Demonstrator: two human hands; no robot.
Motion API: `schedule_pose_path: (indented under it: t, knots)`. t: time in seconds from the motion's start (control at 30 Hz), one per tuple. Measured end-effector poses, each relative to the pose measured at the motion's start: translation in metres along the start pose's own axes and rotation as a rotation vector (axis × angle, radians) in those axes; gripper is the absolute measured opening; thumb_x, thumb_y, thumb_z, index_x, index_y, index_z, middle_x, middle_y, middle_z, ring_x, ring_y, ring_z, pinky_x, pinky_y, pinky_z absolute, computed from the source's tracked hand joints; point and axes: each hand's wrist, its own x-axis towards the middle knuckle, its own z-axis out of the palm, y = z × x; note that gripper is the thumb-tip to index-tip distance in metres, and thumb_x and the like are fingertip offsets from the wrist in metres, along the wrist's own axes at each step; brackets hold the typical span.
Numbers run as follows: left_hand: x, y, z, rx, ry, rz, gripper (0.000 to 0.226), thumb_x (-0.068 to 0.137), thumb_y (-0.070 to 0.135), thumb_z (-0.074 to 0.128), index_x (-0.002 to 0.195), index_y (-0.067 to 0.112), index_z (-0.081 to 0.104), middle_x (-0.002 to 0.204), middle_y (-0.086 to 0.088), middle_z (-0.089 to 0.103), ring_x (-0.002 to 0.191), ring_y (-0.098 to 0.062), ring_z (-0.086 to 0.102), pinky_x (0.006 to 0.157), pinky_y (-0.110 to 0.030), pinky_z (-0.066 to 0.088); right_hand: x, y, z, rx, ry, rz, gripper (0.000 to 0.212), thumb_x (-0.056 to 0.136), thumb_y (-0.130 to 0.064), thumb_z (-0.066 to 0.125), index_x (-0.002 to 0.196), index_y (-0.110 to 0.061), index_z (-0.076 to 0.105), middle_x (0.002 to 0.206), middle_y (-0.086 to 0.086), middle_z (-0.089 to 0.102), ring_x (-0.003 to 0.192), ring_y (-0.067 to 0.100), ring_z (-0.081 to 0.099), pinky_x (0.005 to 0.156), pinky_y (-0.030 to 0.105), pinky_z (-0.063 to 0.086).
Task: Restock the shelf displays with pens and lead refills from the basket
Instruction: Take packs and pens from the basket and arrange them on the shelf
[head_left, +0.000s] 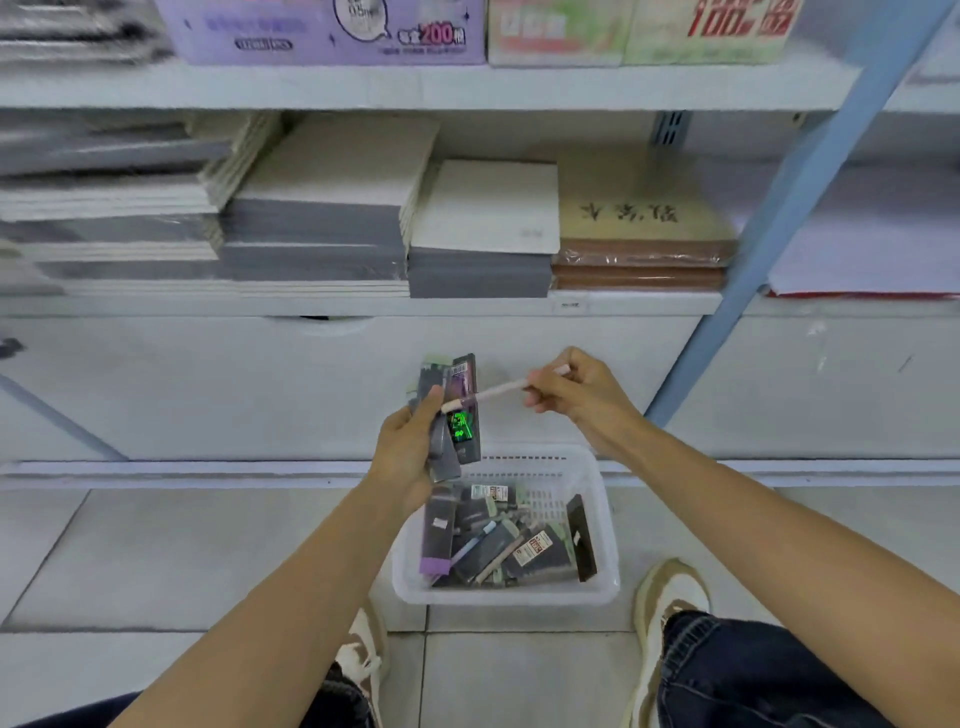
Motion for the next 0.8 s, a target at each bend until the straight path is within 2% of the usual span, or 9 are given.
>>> schedule_pose_path:
  t: [0.1, 0.17, 0.27, 0.33, 0.4, 0.5, 0.6, 0.7, 0.8]
  knots:
    - [-0.017, 0.028, 0.011, -0.057, 0.030, 0.112, 0.031, 0.097, 0.024, 0.054, 0.071, 0.009, 0.057, 0.049, 0.001, 0.056, 0.044, -0.012, 0.054, 0.051, -0.025, 0.050, -0.015, -0.028, 0.007, -0.143, -0.174, 0.013, 0.013, 0.085, 0.002, 0.066, 0.083, -0.006, 0.057, 0.081, 0.017, 0.066, 0.065, 0.017, 0.066, 0.062, 0.023, 0.053]
    - [-0.027, 0.048, 0.019, 0.013, 0.067, 0.179, 0.026, 0.097, 0.029, 0.055, 0.081, 0.009, 0.058, 0.058, 0.000, 0.054, 0.052, -0.014, 0.051, 0.056, -0.030, 0.047, -0.024, -0.049, 0.015, -0.292, -0.334, 0.067, 0.019, 0.086, -0.002, 0.067, 0.103, -0.010, 0.064, 0.082, 0.011, 0.065, 0.067, 0.016, 0.066, 0.065, 0.022, 0.052]
    - [-0.042, 0.075, 0.028, 0.071, 0.049, 0.270, 0.028, 0.097, 0.033, 0.054, 0.080, 0.012, 0.058, 0.055, 0.001, 0.058, 0.050, -0.013, 0.057, 0.045, -0.024, 0.046, -0.033, -0.080, 0.028, -0.468, -0.486, 0.092, 0.020, 0.091, -0.008, 0.063, 0.110, -0.013, 0.069, 0.086, 0.011, 0.069, 0.077, 0.017, 0.069, 0.073, 0.024, 0.053]
    - [-0.053, 0.091, 0.034, 0.070, 0.043, 0.304, 0.025, 0.097, 0.035, 0.053, 0.086, 0.015, 0.061, 0.069, 0.001, 0.067, 0.060, -0.013, 0.064, 0.046, -0.024, 0.050, -0.037, -0.101, 0.036, -0.466, -0.423, 0.021, 0.018, 0.093, -0.008, 0.061, 0.109, -0.006, 0.068, 0.089, 0.012, 0.071, 0.085, 0.022, 0.072, 0.073, 0.025, 0.054]
    - [-0.064, 0.105, 0.042, 0.088, 0.051, 0.342, 0.023, 0.096, 0.037, 0.054, 0.087, 0.018, 0.062, 0.083, -0.002, 0.069, 0.071, -0.017, 0.066, 0.057, -0.030, 0.054, -0.039, -0.118, 0.042, -0.390, -0.294, -0.076, 0.016, 0.091, -0.007, 0.064, 0.106, -0.001, 0.065, 0.092, 0.015, 0.071, 0.089, 0.028, 0.071, 0.074, 0.028, 0.056]
    - [-0.075, 0.117, 0.052, 0.172, 0.025, 0.408, 0.023, 0.095, 0.035, 0.056, 0.088, 0.015, 0.064, 0.079, -0.003, 0.067, 0.068, -0.019, 0.063, 0.063, -0.033, 0.053, -0.041, -0.142, 0.054, -0.280, -0.162, -0.184, 0.015, 0.089, -0.006, 0.066, 0.102, -0.003, 0.061, 0.097, 0.019, 0.072, 0.089, 0.026, 0.069, 0.078, 0.028, 0.055]
    - [-0.086, 0.122, 0.064, 0.256, -0.055, 0.461, 0.024, 0.095, 0.033, 0.057, 0.094, 0.012, 0.068, 0.079, -0.009, 0.066, 0.067, -0.021, 0.060, 0.067, -0.036, 0.051, -0.041, -0.163, 0.066, -0.154, -0.050, -0.250, 0.012, 0.088, -0.005, 0.066, 0.098, -0.008, 0.060, 0.099, 0.018, 0.072, 0.088, 0.022, 0.071, 0.067, 0.024, 0.052]
    - [-0.093, 0.129, 0.070, 0.318, -0.147, 0.495, 0.024, 0.094, 0.034, 0.058, 0.097, 0.012, 0.069, 0.082, -0.009, 0.068, 0.071, -0.020, 0.062, 0.062, -0.030, 0.053, -0.041, -0.179, 0.074, -0.205, 0.008, -0.294, 0.009, 0.086, -0.010, 0.070, 0.093, -0.011, 0.064, 0.090, 0.010, 0.075, 0.082, 0.017, 0.071, 0.059, 0.021, 0.045]
    - [-0.096, 0.138, 0.073, 0.364, -0.188, 0.468, 0.037, 0.087, 0.037, 0.067, 0.111, 0.008, 0.065, 0.090, -0.012, 0.069, 0.078, -0.024, 0.063, 0.066, -0.036, 0.055, -0.040, -0.188, 0.077, -0.220, 0.029, -0.318, 0.011, 0.083, -0.013, 0.074, 0.091, -0.010, 0.067, 0.075, -0.001, 0.072, 0.063, 0.003, 0.063, 0.052, 0.016, 0.039]
